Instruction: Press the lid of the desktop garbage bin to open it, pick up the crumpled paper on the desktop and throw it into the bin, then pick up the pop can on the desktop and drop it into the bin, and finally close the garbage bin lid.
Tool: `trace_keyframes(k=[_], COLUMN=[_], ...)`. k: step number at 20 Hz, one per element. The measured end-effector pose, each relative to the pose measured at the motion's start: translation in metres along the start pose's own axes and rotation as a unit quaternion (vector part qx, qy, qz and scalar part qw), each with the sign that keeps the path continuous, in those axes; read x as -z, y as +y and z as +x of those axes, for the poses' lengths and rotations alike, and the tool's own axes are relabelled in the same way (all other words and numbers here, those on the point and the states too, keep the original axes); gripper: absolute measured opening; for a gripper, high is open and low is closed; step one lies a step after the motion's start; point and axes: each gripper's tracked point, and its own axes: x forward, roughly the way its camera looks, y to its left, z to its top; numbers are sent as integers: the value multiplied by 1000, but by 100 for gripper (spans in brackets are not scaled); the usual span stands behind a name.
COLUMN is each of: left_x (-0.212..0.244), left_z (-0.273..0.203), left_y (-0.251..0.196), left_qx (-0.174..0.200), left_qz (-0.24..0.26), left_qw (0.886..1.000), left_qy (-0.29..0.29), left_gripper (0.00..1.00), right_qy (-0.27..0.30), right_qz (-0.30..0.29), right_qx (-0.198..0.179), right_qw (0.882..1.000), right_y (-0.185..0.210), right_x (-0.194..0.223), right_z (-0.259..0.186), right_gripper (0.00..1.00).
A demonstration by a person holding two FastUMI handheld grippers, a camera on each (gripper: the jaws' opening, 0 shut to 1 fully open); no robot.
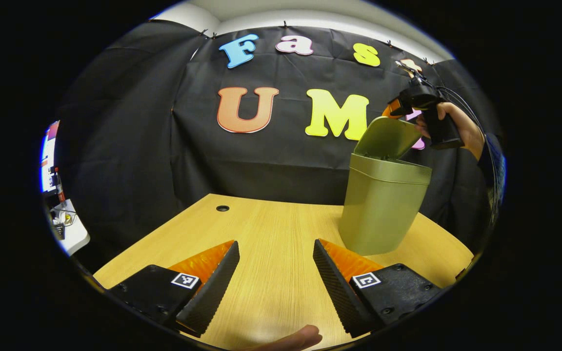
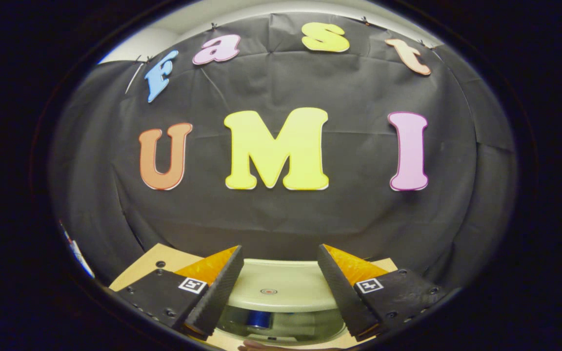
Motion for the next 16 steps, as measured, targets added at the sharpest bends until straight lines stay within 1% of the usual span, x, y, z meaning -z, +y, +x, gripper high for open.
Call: trace_keyframes(k=[3,5,7,9,10,11,13,14,16], left_x=[3,4,8,11,8,8,-7,-11,-16], left_z=[-17,-28,-38,-48,-52,-55,-63,-67,-75], left_y=[-15,-24,-30,-32,-33,-37,-38,-38,-39], left_qx=[8,13,17,14,9,13,9,8,10], left_qz=[4,8,8,4,1,8,15,21,26], left_qw=[1000,1000,1000,1000,999,999,998,998,997], left_qy=[-9,-19,-24,-28,-33,-30,-55,-63,-74], left_gripper=[98,98,98,98,98,98,98,98,98], right_qy=[11,21,21,22,28,34,42,49,53], right_qz=[18,17,16,6,9,11,11,10,10], right_qx=[-6,-9,-19,-10,-9,-10,-9,-7,-10], right_qw=[1000,1000,999,1000,1000,999,999,999,998], right_y=[-2,-3,-1,-6,-7,-5,-5,-7,-7], right_x=[28,44,52,63,69,75,84,89,94], right_z=[-10,-18,-25,-27,-28,-29,-29,-28,-30], right_gripper=[95,95,95,95,96,96,94,96,96])
